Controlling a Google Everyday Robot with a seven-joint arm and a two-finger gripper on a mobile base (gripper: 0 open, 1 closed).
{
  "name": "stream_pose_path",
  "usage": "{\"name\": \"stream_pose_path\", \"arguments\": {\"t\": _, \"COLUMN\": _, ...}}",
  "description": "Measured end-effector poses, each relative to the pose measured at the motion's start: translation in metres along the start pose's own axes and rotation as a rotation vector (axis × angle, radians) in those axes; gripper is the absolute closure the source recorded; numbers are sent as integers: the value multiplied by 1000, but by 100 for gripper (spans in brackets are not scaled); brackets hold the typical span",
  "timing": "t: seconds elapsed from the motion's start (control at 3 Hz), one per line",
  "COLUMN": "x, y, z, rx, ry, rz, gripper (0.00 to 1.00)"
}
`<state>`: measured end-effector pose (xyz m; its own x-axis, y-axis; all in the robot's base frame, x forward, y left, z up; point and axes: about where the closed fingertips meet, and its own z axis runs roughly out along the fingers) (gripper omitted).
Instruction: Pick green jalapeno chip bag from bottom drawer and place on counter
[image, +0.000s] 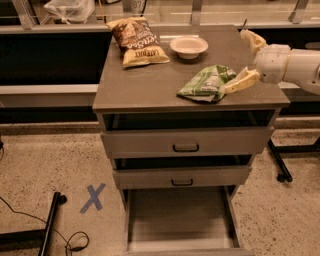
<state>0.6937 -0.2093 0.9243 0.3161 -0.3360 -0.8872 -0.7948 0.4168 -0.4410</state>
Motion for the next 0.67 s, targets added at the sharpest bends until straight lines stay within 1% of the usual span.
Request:
{"name": "stream_pose_path", "arguments": {"t": 0.33, "x": -25, "y": -1, "z": -29, "rx": 19, "ry": -16, "rz": -55, "gripper": 0}}
{"name": "stream_pose_path", "arguments": {"t": 0.67, "x": -46, "y": 9, "z": -62, "rx": 48, "ry": 11, "rz": -114, "gripper": 0}}
